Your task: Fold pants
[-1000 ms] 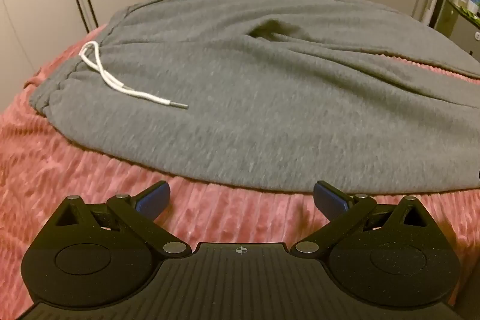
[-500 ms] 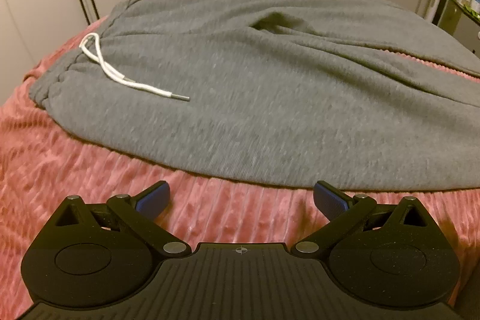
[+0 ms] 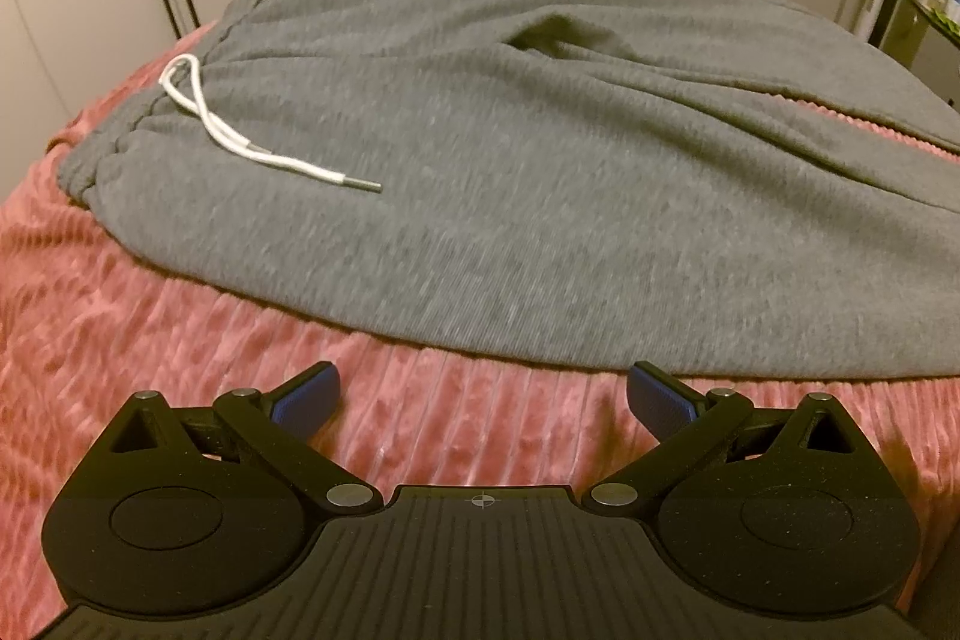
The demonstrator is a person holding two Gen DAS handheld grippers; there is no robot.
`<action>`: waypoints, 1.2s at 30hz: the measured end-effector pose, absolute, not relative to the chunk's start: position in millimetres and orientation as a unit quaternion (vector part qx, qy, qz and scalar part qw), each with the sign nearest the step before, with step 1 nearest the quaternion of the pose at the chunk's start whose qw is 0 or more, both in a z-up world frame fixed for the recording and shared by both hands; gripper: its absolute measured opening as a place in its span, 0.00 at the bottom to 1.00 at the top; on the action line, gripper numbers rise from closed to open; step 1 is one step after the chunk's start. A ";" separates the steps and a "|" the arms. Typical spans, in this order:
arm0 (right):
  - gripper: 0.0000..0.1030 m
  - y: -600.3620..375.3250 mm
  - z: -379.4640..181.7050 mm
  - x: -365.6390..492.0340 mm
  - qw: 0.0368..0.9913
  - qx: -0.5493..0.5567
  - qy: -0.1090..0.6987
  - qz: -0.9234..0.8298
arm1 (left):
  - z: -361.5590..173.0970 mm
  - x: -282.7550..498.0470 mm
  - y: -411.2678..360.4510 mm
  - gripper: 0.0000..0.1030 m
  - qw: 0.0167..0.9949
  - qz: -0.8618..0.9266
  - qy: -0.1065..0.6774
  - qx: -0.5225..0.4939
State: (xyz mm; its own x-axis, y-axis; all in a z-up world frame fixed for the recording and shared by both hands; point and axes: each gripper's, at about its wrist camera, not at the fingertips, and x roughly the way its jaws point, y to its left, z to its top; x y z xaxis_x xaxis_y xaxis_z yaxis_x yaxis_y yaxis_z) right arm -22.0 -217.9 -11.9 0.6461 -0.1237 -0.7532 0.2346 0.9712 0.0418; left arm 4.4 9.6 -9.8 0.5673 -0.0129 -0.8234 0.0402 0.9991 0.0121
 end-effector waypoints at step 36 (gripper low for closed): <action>0.96 -218.6 -12.1 -22.1 0.904 0.069 0.410 -0.098 | -13.0 4.6 13.0 1.00 0.882 -0.012 0.471 0.010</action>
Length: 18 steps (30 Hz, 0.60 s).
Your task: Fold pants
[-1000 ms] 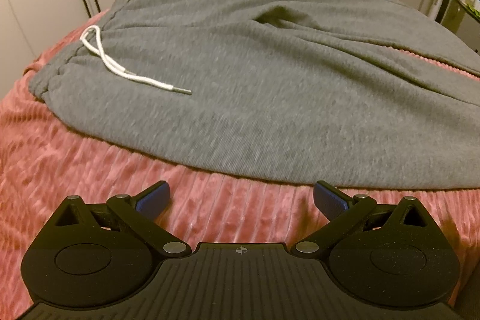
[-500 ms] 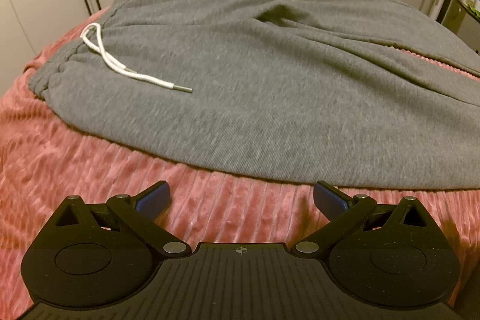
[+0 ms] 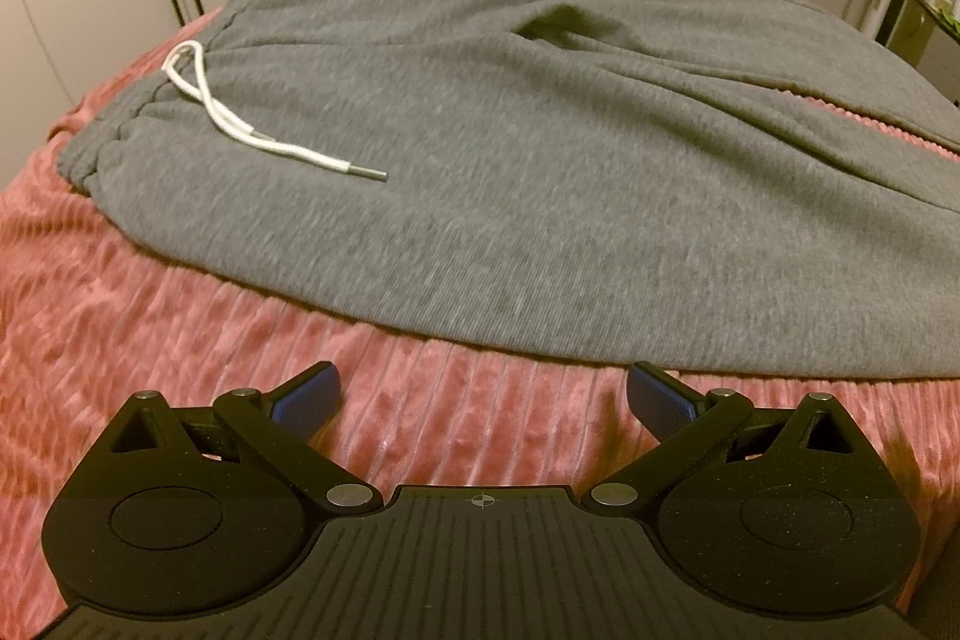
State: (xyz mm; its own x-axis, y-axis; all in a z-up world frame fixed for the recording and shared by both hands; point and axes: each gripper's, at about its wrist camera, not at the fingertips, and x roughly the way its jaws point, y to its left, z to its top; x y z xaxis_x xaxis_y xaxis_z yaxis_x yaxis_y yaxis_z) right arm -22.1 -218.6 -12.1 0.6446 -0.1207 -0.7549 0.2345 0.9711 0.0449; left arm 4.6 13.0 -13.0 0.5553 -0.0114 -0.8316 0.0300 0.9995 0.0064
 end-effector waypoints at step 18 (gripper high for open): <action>0.96 -217.7 -11.9 -23.1 0.904 0.069 0.410 -0.098 | -12.8 5.4 13.2 1.00 0.881 -0.012 0.472 0.010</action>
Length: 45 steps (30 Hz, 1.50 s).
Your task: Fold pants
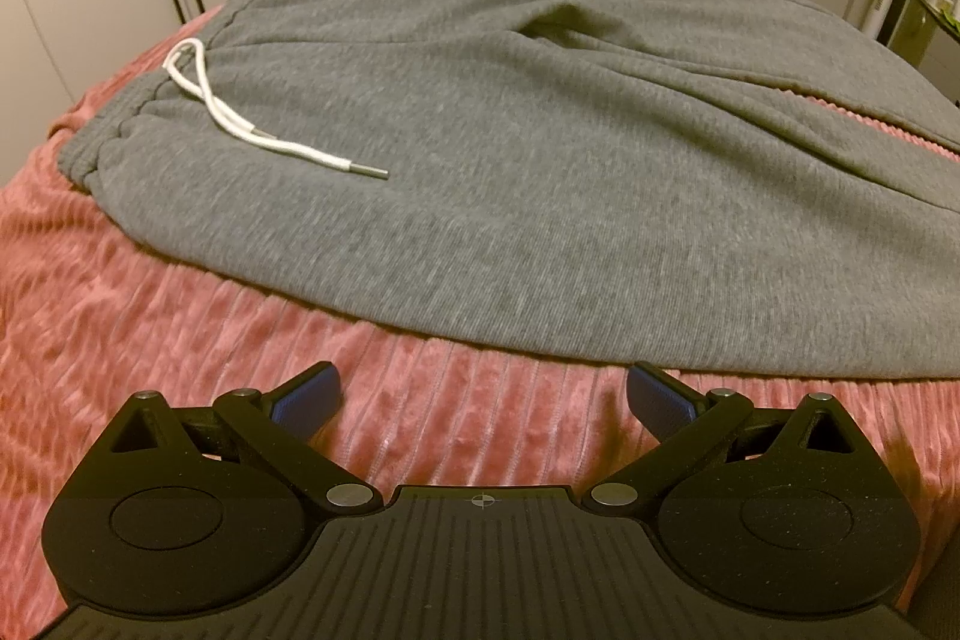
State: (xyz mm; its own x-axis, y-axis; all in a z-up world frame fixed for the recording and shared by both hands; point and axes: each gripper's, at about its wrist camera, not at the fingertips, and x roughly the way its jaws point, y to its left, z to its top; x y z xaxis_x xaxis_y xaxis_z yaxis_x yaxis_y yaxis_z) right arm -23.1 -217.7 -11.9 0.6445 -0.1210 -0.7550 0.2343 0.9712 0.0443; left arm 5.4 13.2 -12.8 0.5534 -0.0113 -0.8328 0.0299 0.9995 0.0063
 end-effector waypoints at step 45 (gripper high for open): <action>0.96 -358.9 -62.3 50.0 0.851 0.271 0.424 -0.149 | 20.2 142.6 1.7 1.00 0.911 0.115 0.385 -0.090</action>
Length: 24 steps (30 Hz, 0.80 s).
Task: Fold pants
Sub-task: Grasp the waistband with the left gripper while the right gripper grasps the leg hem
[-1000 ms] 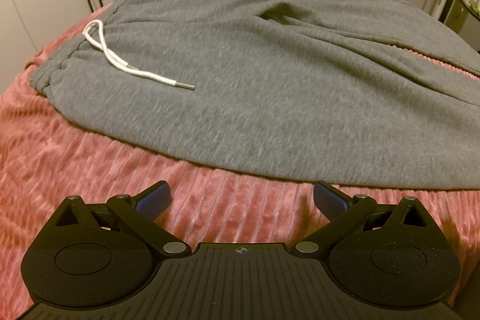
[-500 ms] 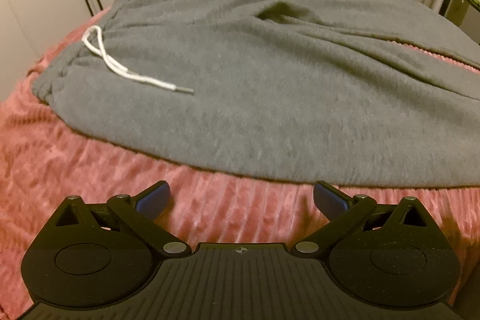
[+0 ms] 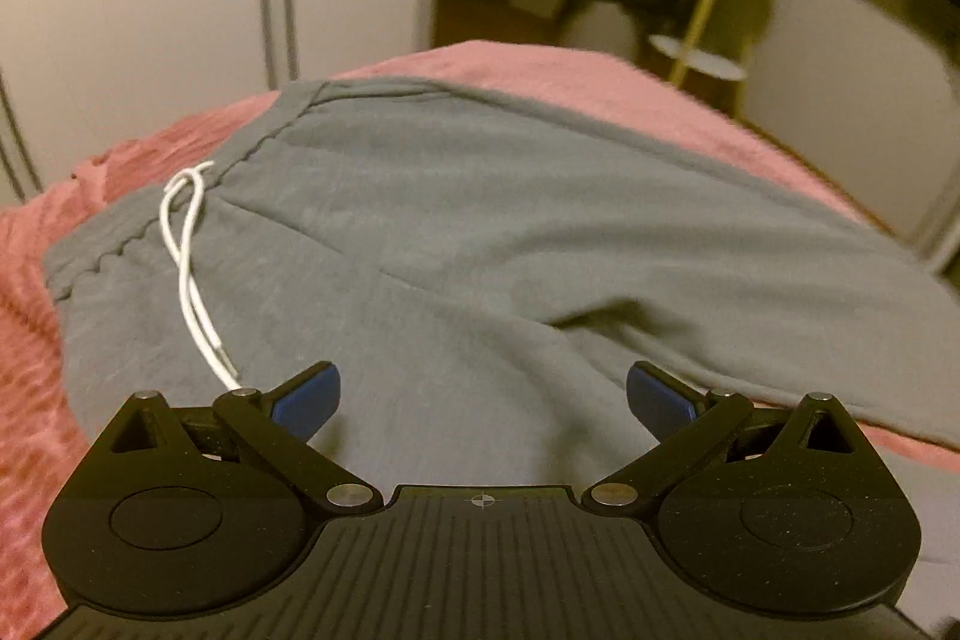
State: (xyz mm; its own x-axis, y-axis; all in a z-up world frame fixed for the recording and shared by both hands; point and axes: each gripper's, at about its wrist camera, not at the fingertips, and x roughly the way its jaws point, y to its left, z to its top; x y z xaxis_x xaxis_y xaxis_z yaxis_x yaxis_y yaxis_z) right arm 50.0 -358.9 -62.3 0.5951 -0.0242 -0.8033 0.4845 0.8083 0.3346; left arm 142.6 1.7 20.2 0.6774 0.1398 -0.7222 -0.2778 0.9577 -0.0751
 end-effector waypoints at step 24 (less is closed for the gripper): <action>0.71 -458.6 -72.8 471.8 0.765 0.226 0.452 -0.400 | -67.7 176.7 29.5 1.00 0.926 0.219 0.300 -0.072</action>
State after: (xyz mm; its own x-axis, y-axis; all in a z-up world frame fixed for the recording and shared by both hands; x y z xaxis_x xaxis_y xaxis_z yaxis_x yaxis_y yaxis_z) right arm 471.8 -458.6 -72.8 0.2714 -0.4082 -0.8716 0.8166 0.5770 -0.0159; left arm 176.7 29.5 -67.7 0.7240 0.3632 -0.5864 -0.4491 0.8935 -0.0010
